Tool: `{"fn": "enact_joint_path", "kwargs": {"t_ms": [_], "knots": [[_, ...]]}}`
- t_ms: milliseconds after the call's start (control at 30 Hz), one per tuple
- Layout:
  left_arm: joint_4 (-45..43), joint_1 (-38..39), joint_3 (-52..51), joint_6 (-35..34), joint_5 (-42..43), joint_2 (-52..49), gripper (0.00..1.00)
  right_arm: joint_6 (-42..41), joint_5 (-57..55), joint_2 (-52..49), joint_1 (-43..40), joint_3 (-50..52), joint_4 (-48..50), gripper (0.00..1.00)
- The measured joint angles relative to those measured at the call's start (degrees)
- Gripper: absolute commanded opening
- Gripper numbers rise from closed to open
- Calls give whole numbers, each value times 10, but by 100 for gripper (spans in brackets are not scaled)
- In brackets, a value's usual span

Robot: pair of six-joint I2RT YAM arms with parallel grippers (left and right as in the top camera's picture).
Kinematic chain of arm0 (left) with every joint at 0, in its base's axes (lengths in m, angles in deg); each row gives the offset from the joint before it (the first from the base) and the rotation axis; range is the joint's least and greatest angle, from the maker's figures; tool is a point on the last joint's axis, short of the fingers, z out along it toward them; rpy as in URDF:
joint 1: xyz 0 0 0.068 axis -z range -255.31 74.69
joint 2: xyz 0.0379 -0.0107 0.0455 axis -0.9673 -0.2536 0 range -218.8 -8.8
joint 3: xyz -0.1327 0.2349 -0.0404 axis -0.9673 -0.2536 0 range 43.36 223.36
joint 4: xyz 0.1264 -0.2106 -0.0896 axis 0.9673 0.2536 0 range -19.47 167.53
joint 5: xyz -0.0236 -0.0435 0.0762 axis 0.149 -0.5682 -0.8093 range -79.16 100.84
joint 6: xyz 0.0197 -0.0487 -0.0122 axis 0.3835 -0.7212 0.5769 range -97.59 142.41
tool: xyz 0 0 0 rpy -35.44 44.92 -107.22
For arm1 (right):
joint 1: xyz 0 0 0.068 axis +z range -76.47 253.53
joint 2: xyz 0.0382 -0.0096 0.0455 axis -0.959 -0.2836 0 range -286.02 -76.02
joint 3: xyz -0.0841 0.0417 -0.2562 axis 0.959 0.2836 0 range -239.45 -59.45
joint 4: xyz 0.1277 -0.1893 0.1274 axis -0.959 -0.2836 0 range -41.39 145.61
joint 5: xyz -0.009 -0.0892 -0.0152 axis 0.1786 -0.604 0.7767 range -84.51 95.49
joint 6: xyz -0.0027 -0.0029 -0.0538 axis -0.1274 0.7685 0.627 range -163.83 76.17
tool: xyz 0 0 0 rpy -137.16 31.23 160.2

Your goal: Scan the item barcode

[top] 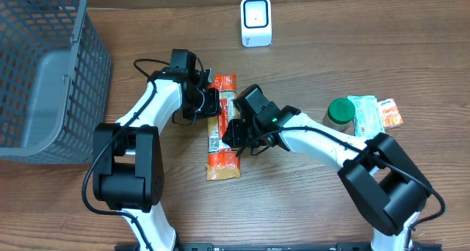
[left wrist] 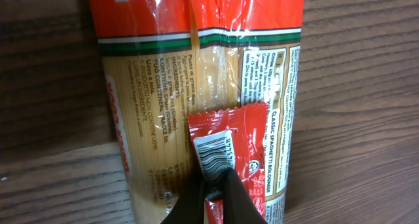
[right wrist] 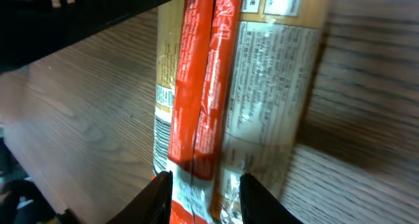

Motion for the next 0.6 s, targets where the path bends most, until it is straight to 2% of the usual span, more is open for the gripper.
{"fn": "enact_joint_path", "kwargs": {"t_ms": [67,200,400,433,467,600], "knots": [[0,0,0,0,0,0,4,-4,15,-9,0,0,11,31],[0,0,0,0,0,0,4,-4,41,-18,-3,0,21,18],[0,0,0,0,1,0,4,-7,53,-22,-4,0,22,16],[0,0,0,0,1,-1,4,-7,54,-22,-4,0,22,14],[0,0,0,0,1,-1,4,-7,55,-22,-4,0,21,4],[0,0,1,0,3,-1,4,-6,56,-22,-4,0,23,4]]}}
